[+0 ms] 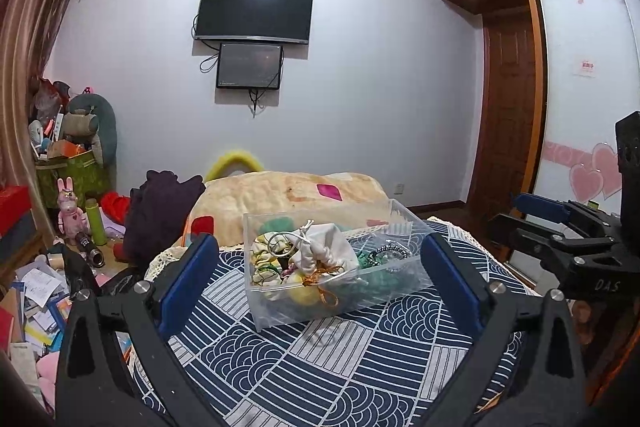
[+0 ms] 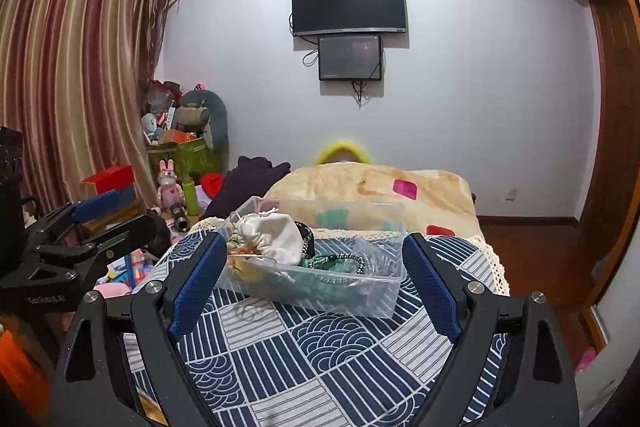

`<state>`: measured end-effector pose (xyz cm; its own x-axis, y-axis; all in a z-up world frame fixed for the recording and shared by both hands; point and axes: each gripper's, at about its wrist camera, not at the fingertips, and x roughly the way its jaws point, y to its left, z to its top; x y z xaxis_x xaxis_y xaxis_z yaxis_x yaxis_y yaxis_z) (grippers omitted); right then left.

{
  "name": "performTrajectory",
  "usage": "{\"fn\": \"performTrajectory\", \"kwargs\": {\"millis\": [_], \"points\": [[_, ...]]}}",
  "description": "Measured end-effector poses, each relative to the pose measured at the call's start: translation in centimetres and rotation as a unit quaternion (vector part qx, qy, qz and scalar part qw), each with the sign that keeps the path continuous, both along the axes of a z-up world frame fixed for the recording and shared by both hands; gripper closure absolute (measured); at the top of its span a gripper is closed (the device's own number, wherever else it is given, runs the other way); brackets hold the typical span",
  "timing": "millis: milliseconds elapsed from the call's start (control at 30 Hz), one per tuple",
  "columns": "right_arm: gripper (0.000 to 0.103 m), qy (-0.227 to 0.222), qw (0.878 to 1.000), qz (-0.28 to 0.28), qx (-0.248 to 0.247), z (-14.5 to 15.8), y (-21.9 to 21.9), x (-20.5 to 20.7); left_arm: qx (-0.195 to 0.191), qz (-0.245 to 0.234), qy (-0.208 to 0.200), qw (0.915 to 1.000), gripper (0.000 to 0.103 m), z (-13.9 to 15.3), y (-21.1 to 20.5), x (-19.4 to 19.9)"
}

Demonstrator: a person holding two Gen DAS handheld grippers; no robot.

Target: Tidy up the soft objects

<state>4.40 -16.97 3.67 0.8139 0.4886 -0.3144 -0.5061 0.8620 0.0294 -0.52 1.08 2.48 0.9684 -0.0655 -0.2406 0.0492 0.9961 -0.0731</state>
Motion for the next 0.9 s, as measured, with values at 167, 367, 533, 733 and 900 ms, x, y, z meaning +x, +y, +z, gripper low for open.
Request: {"fn": "performTrajectory", "kwargs": {"millis": [167, 367, 533, 733, 900], "points": [[0.015, -0.002, 1.000, 0.002, 0.000, 0.19, -0.02, -0.07, 0.002, -0.001, -0.002, 1.0000, 0.001, 0.01, -0.08, -0.11], [0.015, -0.001, 1.000, 0.001, 0.001, 0.27, 0.07, -0.17, 0.004, -0.002, -0.003, 1.0000, 0.001, -0.11, -0.21, -0.13], [0.015, -0.002, 1.000, 0.001, 0.002, 0.33, 0.06, -0.15, 0.002, -0.004, -0.002, 1.0000, 0.001, -0.08, -0.35, -0.11], [0.015, -0.002, 1.000, 0.001, 0.001, 0.32, 0.06, -0.15, 0.002, -0.006, 0.000, 1.0000, 0.000, -0.10, -0.39, 0.09], [0.015, -0.003, 1.000, 0.002, 0.000, 0.54, 0.01, -0.23, 0.002, -0.011, -0.003, 0.9999, 0.000, -0.07, -0.48, 0.02]]}}
